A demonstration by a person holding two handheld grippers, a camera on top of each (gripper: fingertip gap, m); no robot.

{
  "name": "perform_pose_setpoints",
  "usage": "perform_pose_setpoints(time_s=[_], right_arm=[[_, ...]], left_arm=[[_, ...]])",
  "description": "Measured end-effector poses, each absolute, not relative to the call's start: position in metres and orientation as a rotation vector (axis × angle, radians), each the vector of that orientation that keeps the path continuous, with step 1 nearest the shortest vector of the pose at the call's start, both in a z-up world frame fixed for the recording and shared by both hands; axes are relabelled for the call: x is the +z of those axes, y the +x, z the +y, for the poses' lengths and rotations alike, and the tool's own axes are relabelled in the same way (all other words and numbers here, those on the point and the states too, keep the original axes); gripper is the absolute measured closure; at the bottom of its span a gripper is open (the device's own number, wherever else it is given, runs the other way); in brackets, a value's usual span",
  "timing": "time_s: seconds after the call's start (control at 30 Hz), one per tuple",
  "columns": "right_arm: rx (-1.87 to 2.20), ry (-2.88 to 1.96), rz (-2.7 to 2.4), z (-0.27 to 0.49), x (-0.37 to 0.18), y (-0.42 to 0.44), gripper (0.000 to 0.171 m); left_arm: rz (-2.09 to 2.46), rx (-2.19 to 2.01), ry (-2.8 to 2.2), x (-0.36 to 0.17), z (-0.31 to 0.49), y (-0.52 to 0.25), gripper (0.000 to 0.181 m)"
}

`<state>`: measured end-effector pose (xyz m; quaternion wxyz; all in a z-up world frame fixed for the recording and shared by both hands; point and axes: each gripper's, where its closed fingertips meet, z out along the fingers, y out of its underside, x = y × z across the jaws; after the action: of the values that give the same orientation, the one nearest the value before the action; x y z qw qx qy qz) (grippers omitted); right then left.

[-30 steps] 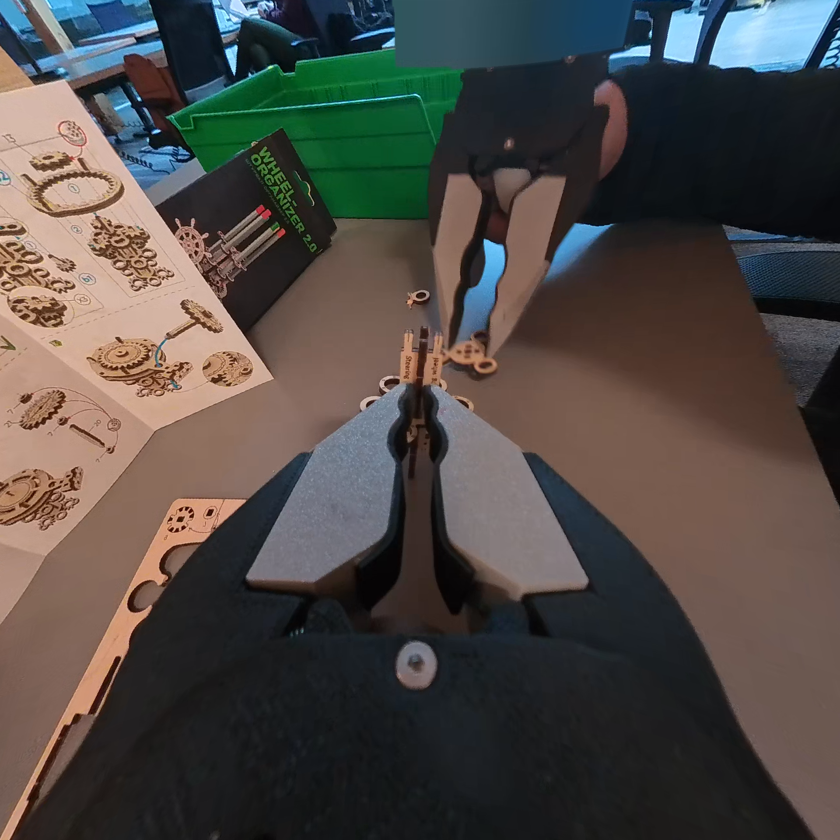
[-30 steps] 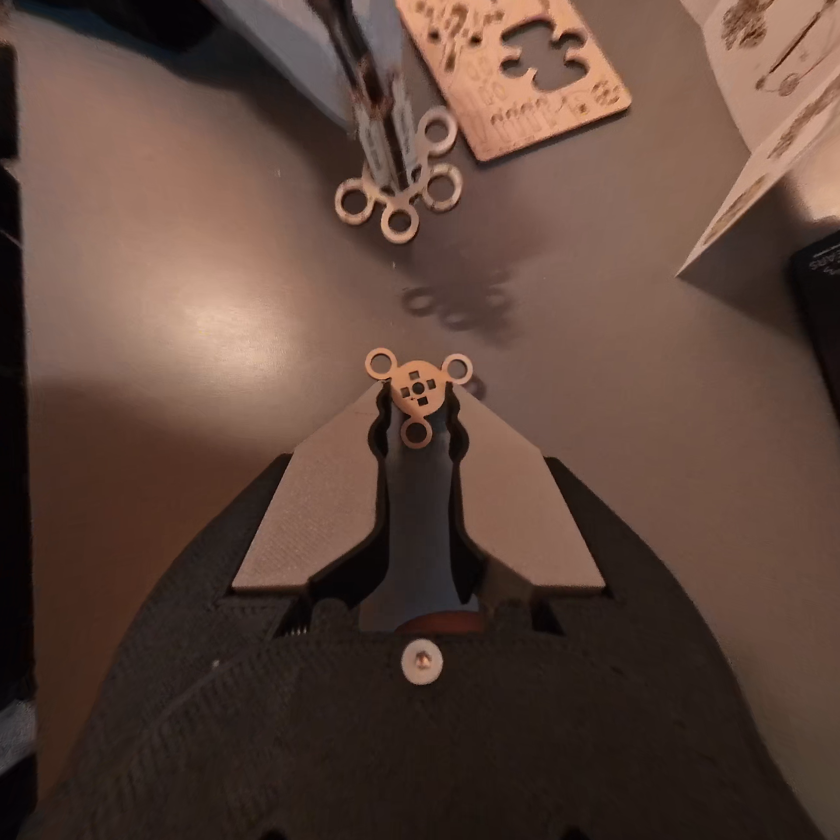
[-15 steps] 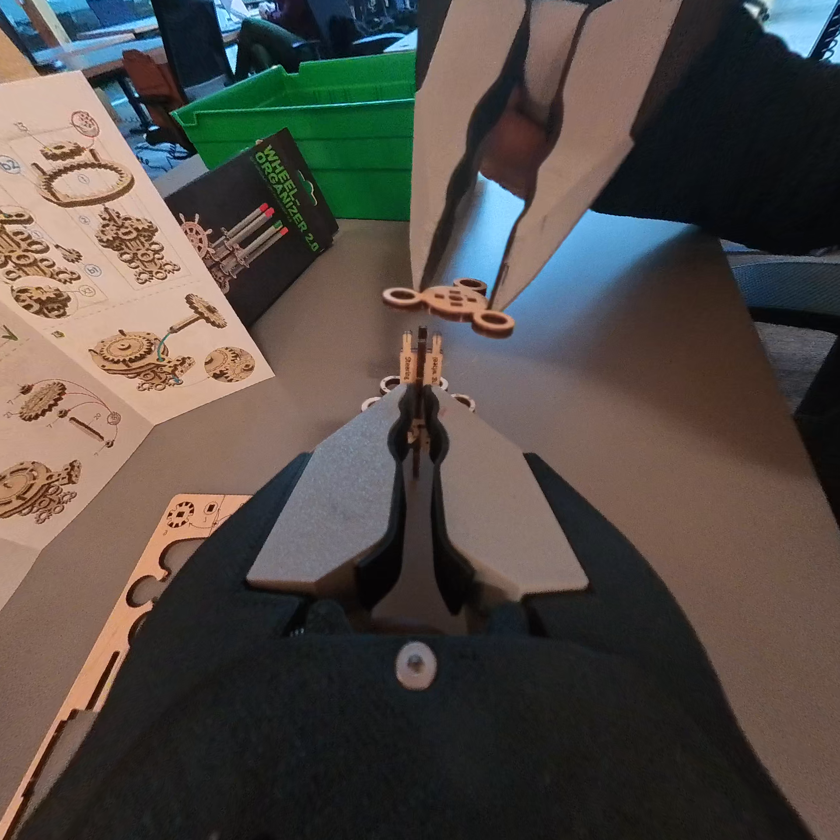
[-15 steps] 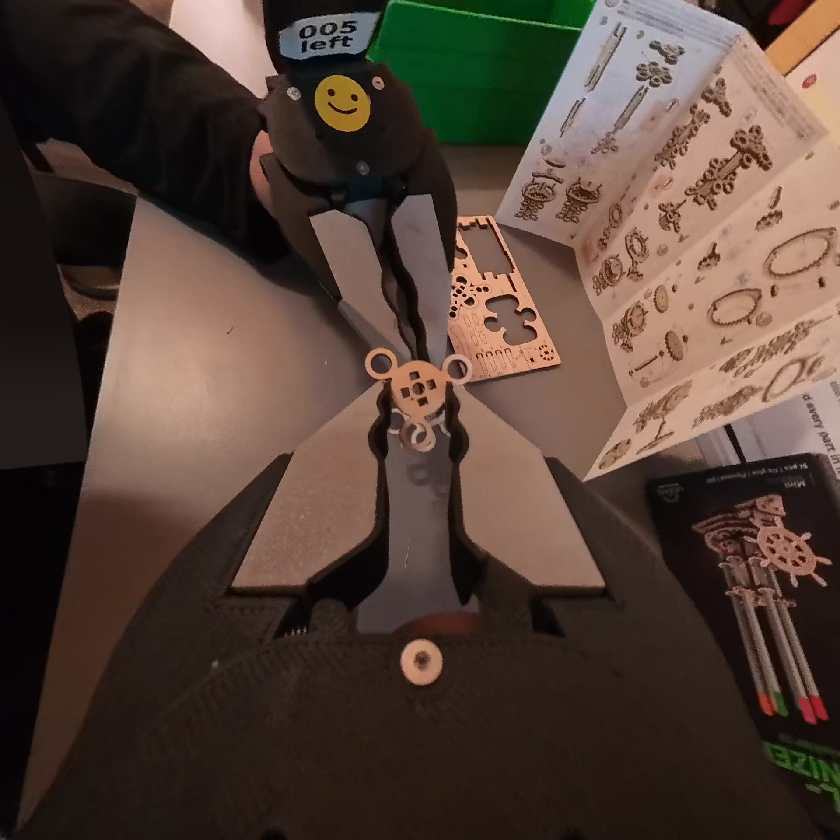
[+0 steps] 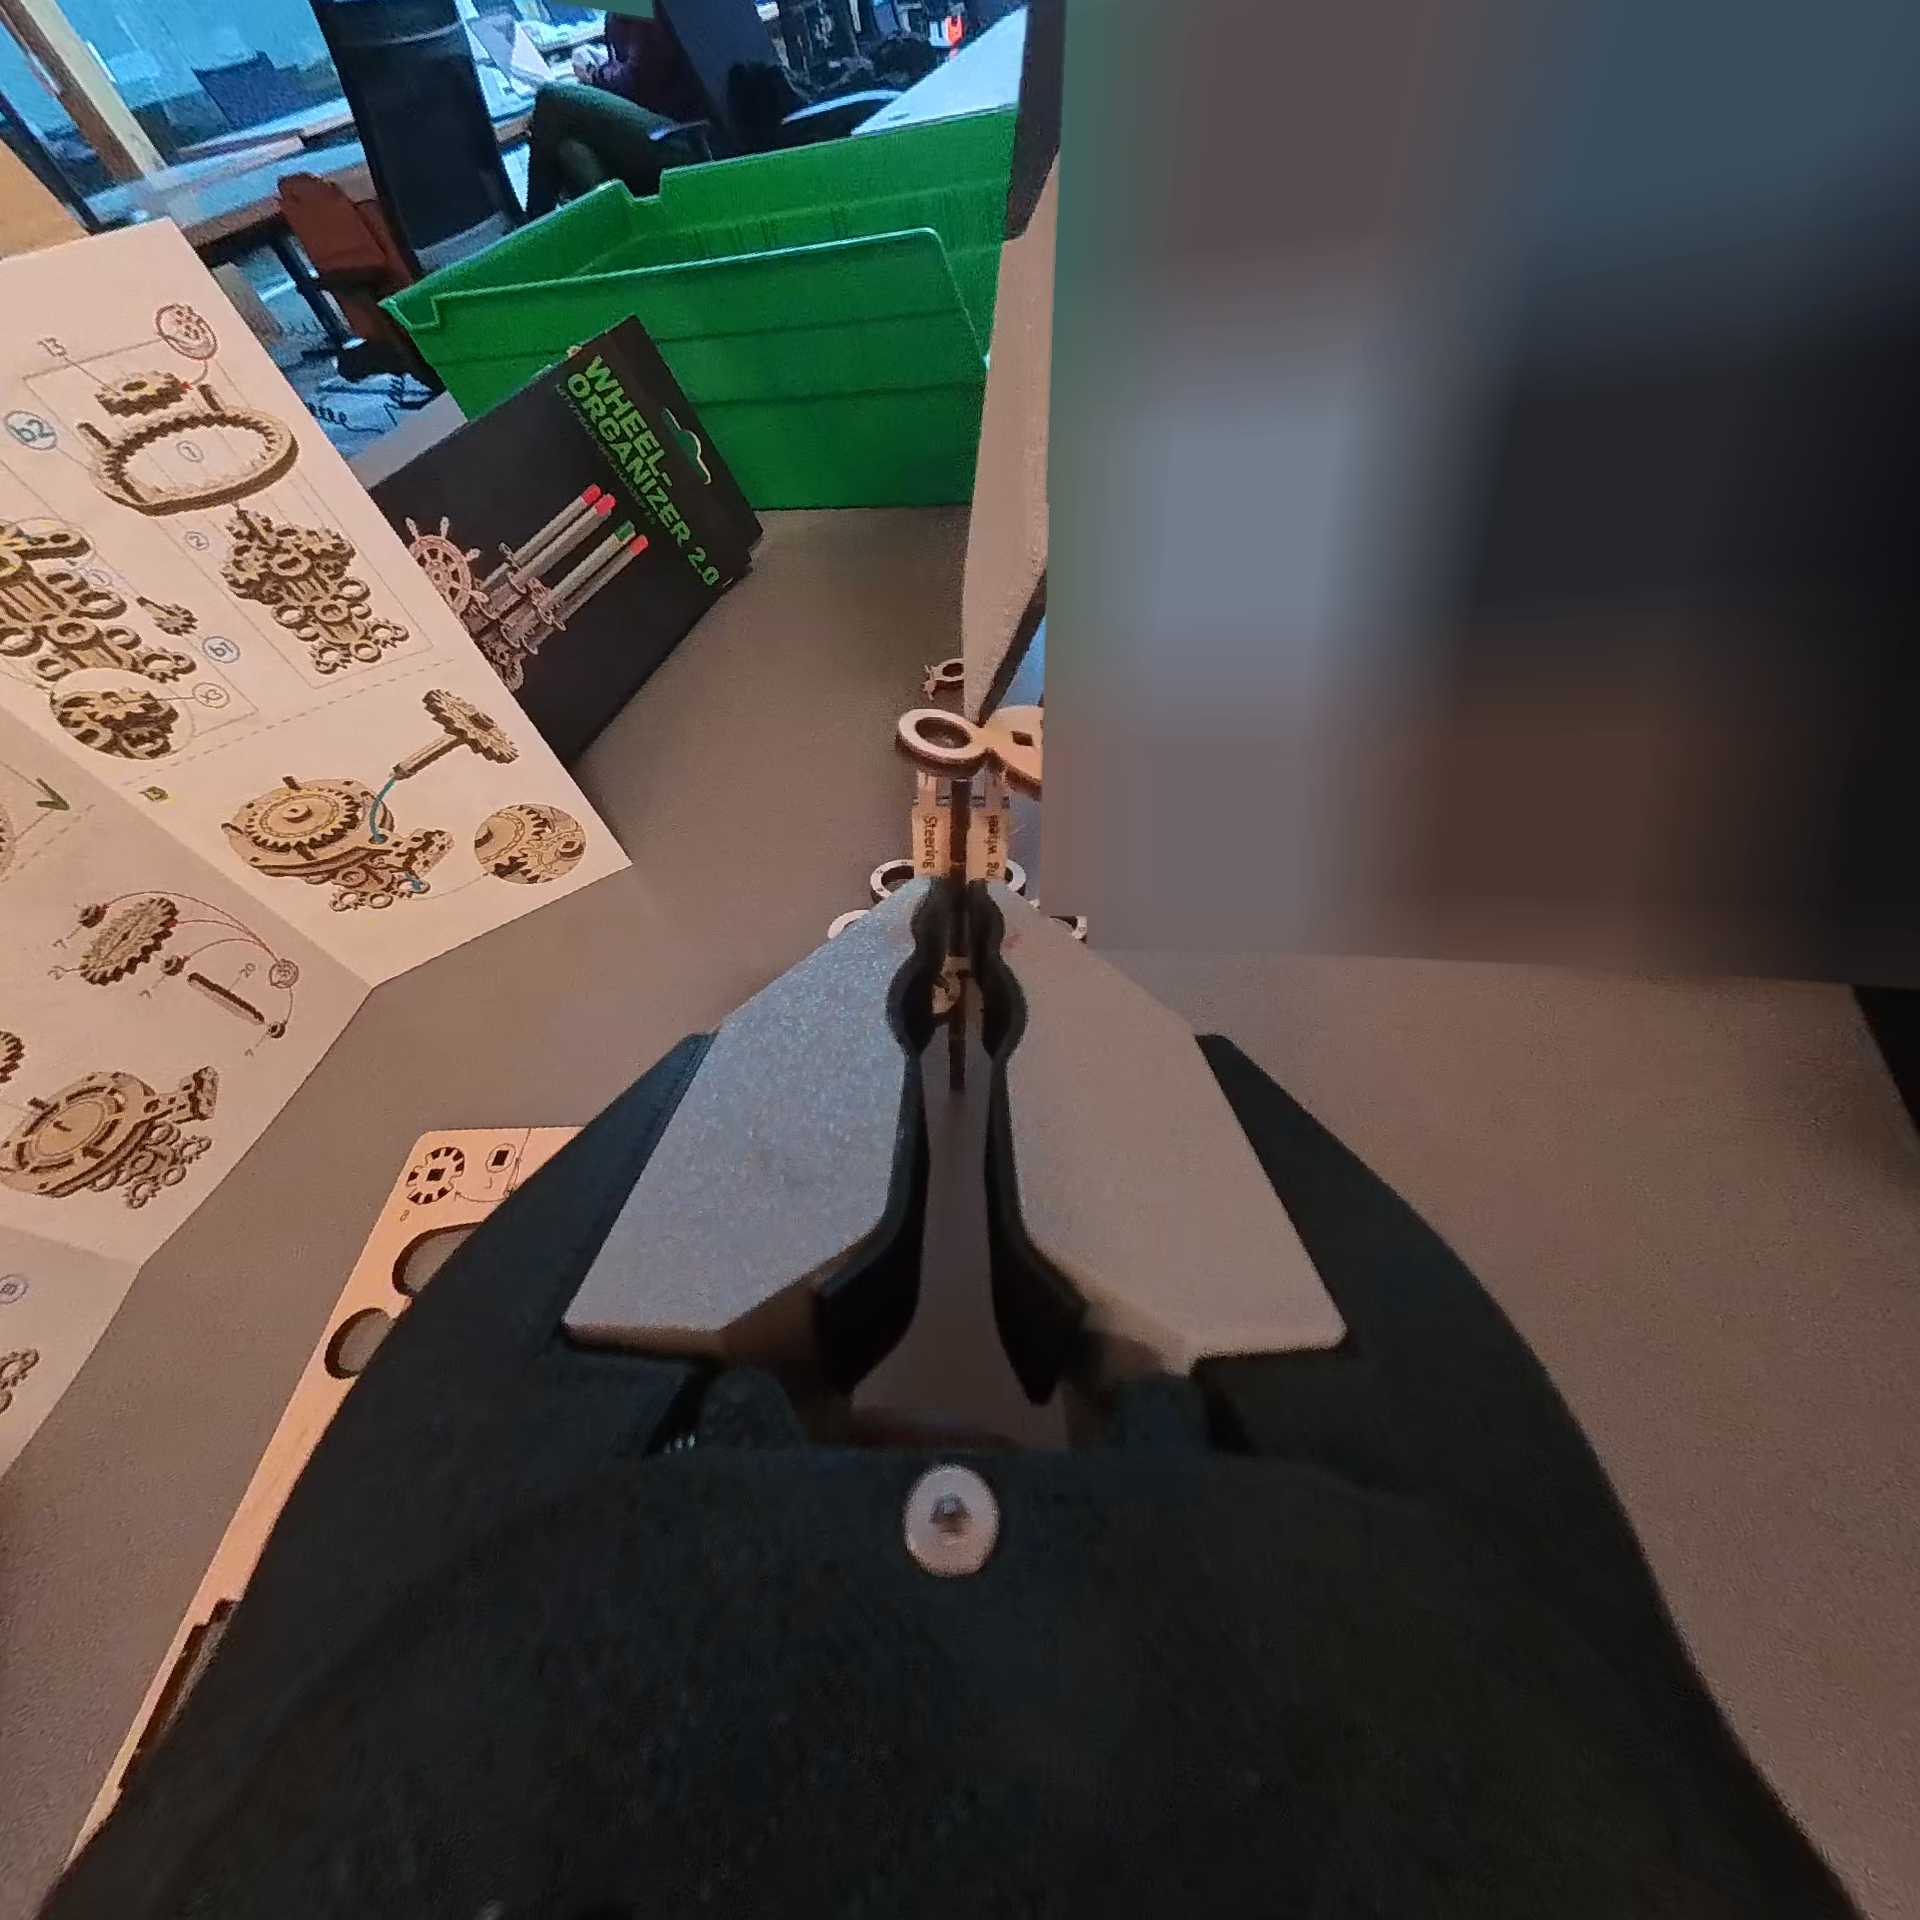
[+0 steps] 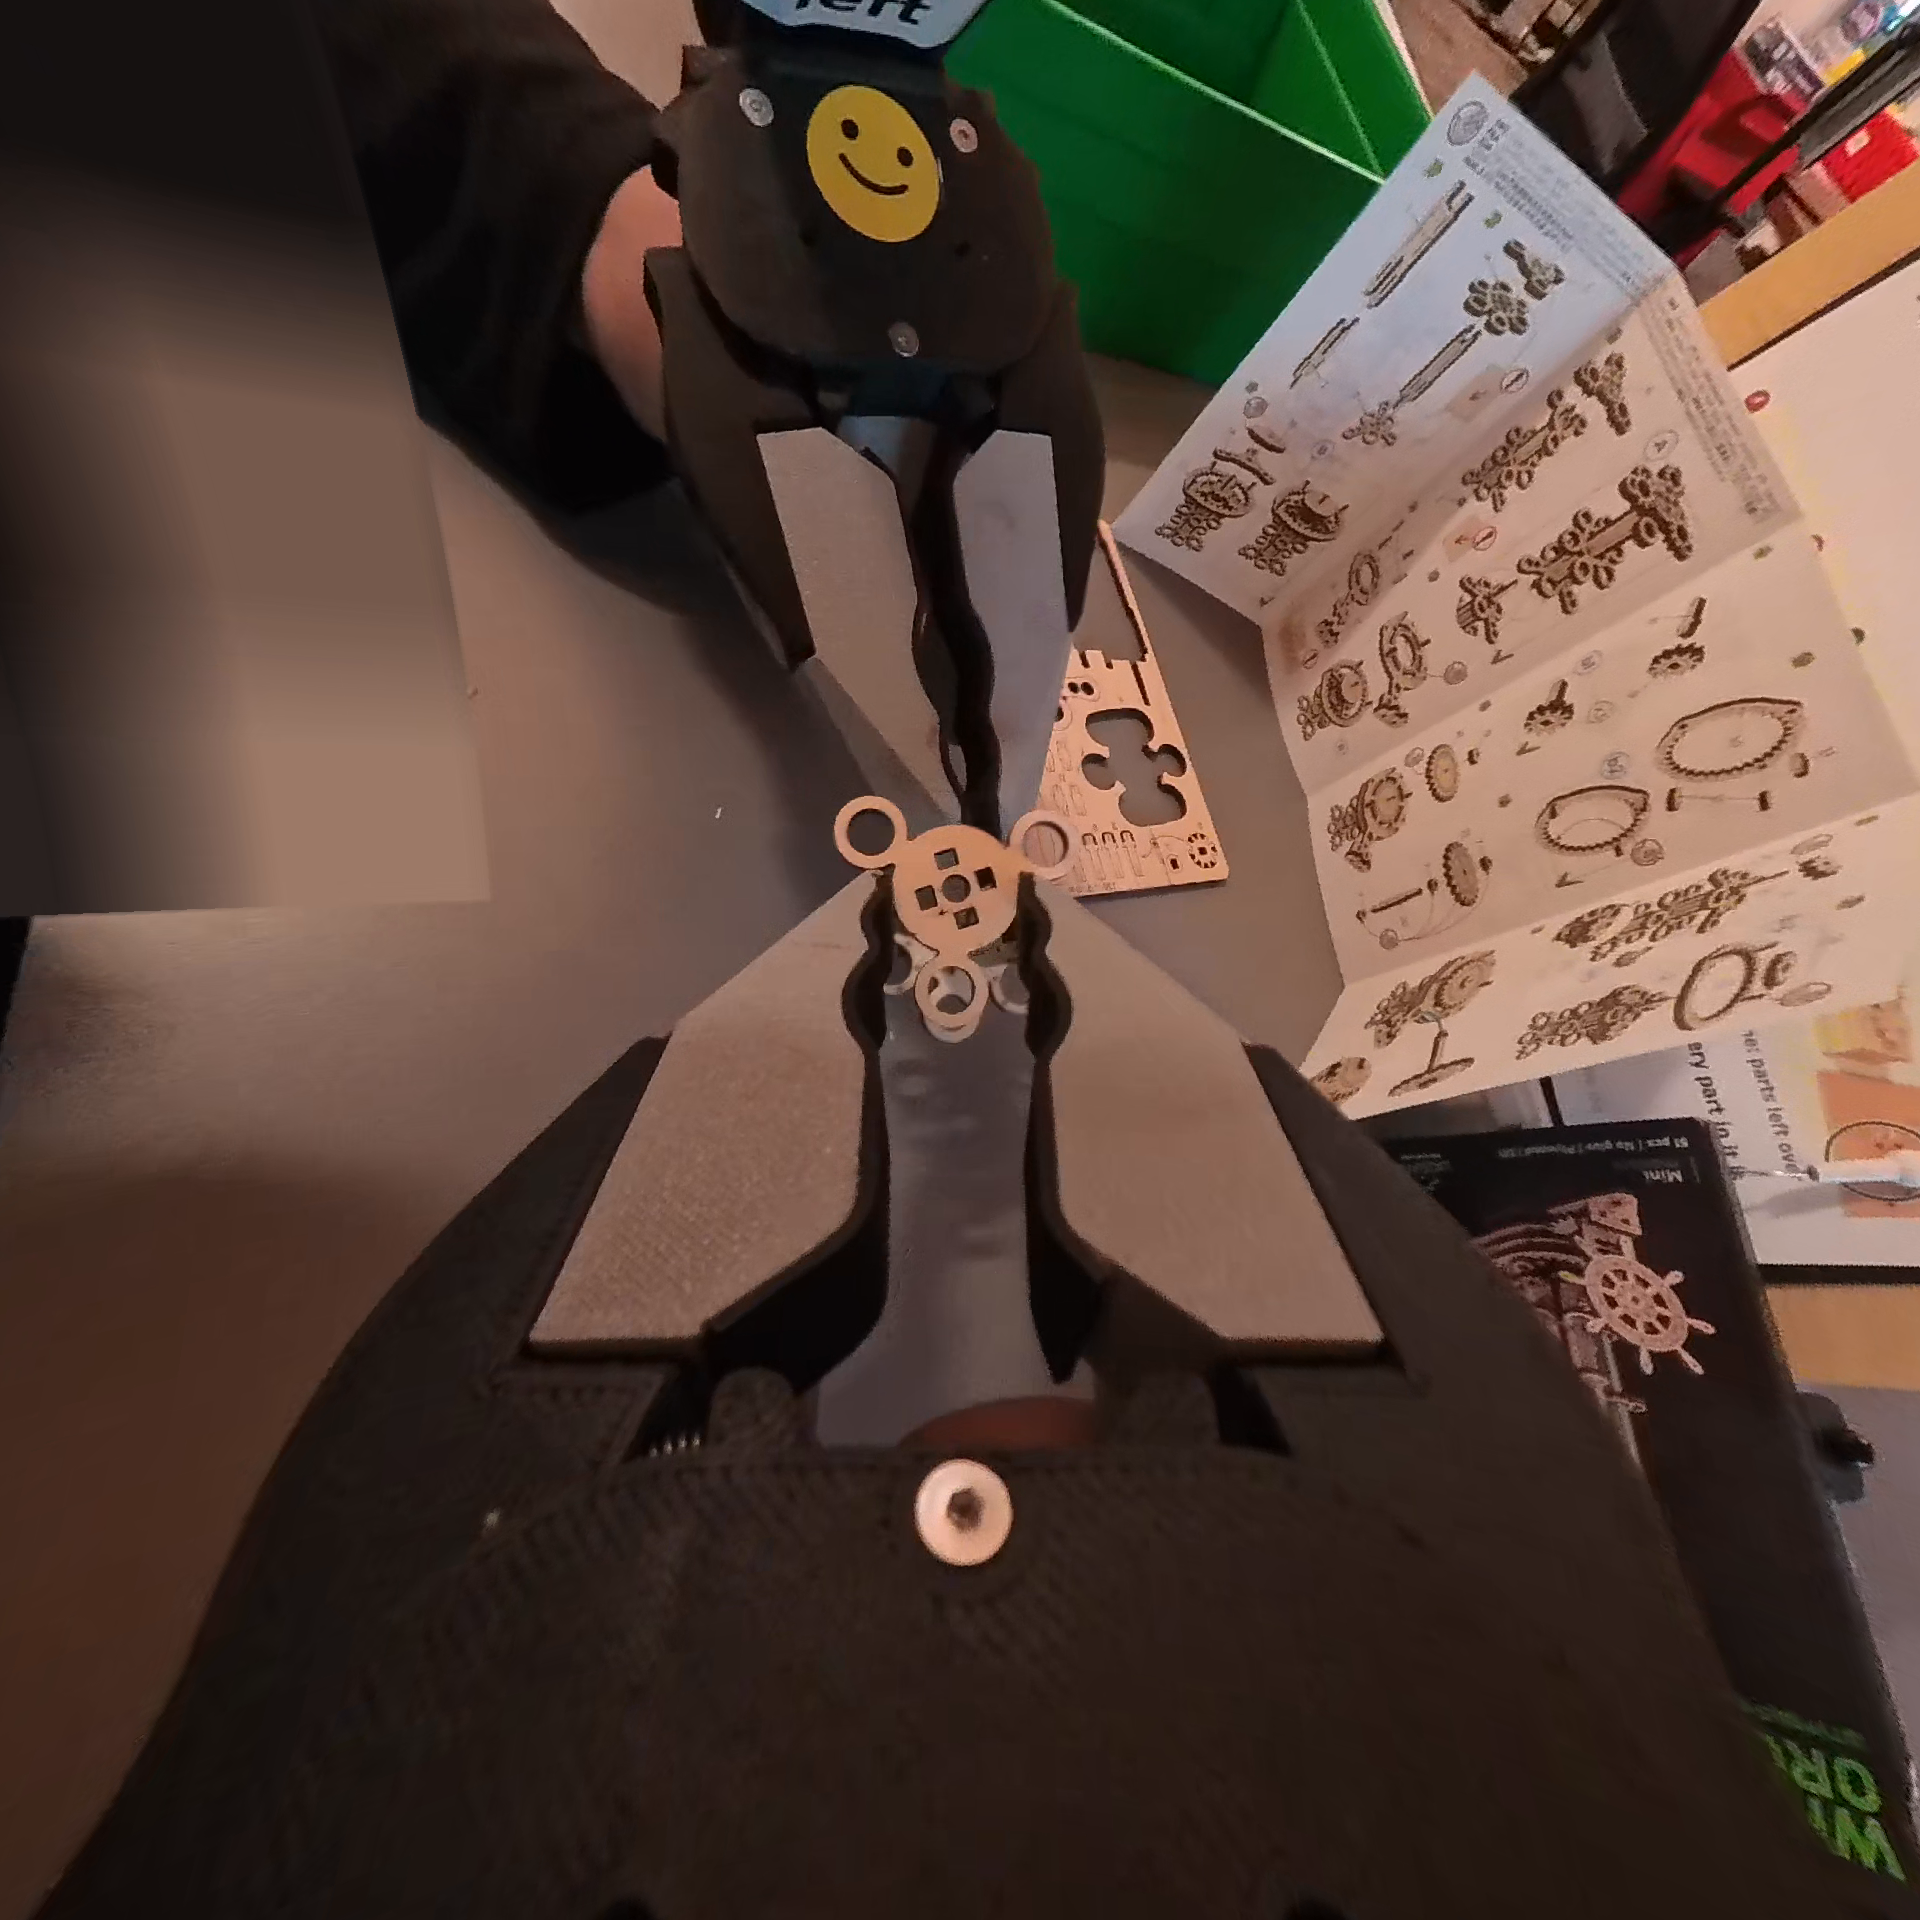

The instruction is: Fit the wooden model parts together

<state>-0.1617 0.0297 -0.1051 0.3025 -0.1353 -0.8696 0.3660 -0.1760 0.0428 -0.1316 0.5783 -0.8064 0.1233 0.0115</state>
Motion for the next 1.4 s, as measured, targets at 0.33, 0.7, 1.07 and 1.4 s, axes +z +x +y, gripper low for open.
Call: perform_pose_setpoints(time_s=[0.33,0.7,1.07,1.4], right_arm=[[0.96,-0.374,-2.258,0.037,-0.104,-0.167,0.152],[0.964,-0.408,-2.248,0.04,-0.105,-0.171,0.151],[0.984,-0.422,-2.262,0.04,-0.108,-0.172,0.151],[1.025,-0.422,-2.261,0.041,-0.109,-0.173,0.151]], left_arm=[[0.301,0.041,-1.885,-0.132,0.043,-0.175,0.181],[0.312,0.06,-1.884,-0.132,0.043,-0.174,0.181],[0.313,0.062,-1.886,-0.132,0.043,-0.174,0.181],[0.301,0.054,-1.889,-0.132,0.042,-0.175,0.181]])
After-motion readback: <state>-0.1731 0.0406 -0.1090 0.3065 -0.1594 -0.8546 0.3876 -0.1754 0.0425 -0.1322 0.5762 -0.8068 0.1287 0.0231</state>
